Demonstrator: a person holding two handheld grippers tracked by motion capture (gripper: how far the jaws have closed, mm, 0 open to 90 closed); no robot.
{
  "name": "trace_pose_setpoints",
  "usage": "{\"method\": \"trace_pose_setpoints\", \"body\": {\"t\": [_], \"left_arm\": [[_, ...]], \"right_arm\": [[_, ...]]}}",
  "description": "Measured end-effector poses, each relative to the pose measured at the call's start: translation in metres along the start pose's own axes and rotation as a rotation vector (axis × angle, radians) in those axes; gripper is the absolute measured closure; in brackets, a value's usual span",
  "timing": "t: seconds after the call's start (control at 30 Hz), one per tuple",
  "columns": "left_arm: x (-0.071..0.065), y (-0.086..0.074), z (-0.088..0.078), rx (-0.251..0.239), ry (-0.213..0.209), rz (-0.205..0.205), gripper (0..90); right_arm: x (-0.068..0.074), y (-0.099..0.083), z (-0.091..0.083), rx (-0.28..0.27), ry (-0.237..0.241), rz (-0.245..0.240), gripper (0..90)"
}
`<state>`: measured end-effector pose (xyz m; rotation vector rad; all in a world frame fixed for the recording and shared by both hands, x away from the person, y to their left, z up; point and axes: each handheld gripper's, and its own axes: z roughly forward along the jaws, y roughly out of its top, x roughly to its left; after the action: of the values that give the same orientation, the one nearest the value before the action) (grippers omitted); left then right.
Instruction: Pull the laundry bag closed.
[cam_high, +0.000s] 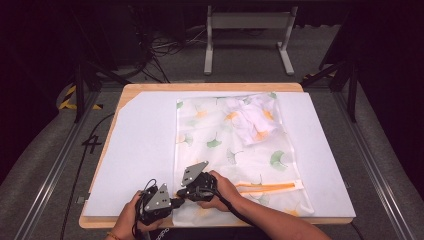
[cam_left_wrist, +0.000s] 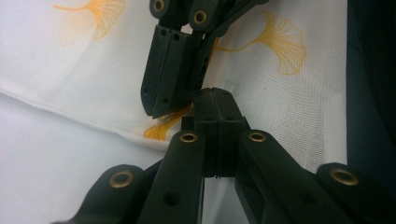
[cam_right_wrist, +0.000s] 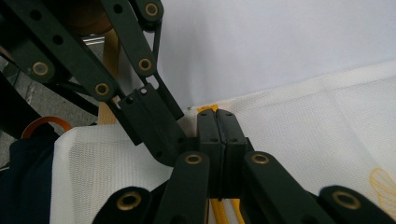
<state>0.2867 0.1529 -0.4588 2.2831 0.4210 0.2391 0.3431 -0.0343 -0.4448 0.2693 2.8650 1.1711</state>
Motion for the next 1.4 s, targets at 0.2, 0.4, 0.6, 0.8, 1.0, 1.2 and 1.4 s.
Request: {"method": "trace_pose_setpoints", "body": {"t": [0.2, 0.4, 0.6, 0.8, 1.0, 1.2, 1.4], "left_arm": [[-0.002, -0.001, 0.0, 0.0, 0.013, -0.008, 90.0], [0.0, -0.003, -0.001, -0.006, 0.0, -0.029, 90.0], [-0.002, -0.004, -0.002, -0.015, 0.017, -0.019, 90.0], [0.001, -0.004, -0.012, -0.06, 0.065, -0.024, 90.0], [0.0, -0.002, -0.012, -0.056, 0.086, 0.011, 90.0], [0.005, -0.004, -0.013, -0.067, 0.093, -0.008, 90.0], [0.01, -0.012, -0.009, -0.024, 0.049, -0.014, 90.0]], "right_arm": [[0.001, -0.002, -0.003, 0.004, -0.011, -0.005, 90.0], [0.001, -0.006, -0.007, 0.008, -0.016, -0.014, 90.0], [0.002, -0.006, -0.007, 0.003, -0.021, -0.016, 90.0], [0.002, -0.003, -0.007, -0.009, -0.019, -0.015, 90.0], [0.001, -0.003, -0.004, -0.008, -0.02, -0.001, 90.0], [0.001, -0.003, -0.003, -0.009, -0.014, 0.008, 90.0], [-0.001, -0.003, -0.003, -0.003, -0.013, 0.016, 90.0]]}}
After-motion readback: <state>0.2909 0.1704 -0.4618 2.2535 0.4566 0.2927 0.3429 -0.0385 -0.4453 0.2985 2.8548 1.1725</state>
